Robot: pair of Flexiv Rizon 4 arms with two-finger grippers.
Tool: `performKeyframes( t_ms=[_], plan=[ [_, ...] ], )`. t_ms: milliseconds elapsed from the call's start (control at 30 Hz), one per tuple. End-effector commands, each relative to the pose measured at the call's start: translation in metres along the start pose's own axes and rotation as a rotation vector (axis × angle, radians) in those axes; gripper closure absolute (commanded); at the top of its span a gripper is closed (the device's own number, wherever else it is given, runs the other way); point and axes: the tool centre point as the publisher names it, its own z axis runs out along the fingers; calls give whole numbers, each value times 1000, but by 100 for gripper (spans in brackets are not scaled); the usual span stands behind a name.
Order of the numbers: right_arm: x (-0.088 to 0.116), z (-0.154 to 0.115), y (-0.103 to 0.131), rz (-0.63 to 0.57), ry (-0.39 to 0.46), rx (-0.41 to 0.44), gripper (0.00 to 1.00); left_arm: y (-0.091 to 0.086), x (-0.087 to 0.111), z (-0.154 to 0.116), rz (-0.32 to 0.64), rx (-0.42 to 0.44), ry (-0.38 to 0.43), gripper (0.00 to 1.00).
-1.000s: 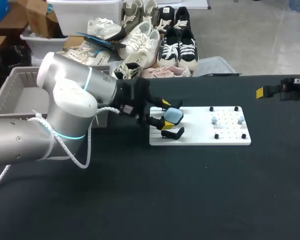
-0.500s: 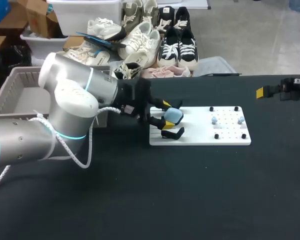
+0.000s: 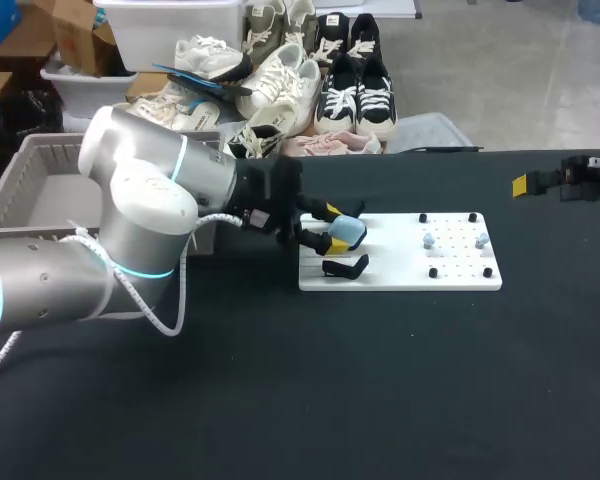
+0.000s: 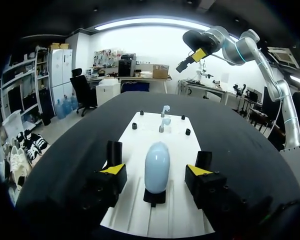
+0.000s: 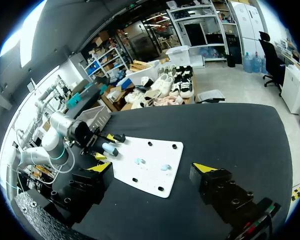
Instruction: Pick up each earbud case from the left stands, insert the matching earbuds, close the lid, and place the case in the box.
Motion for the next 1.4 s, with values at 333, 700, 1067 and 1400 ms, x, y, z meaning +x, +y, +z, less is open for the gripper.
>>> performKeyframes(
  t_ms=[333,700,1067,1400],
  plan=[
    [0,0,-1,-1,1,-3,0,5,1,3,-13,8,4,29],
    [0,0,-1,-1,1,-3,0,6,1,5,-14,11,7,44],
    [0,0,-1,-1,1,-3,0,1,0,7,-10,26,8,54],
    [0,0,-1,-1,1,-3,0,1,3,7,-18,22,13,56]
  ],
)
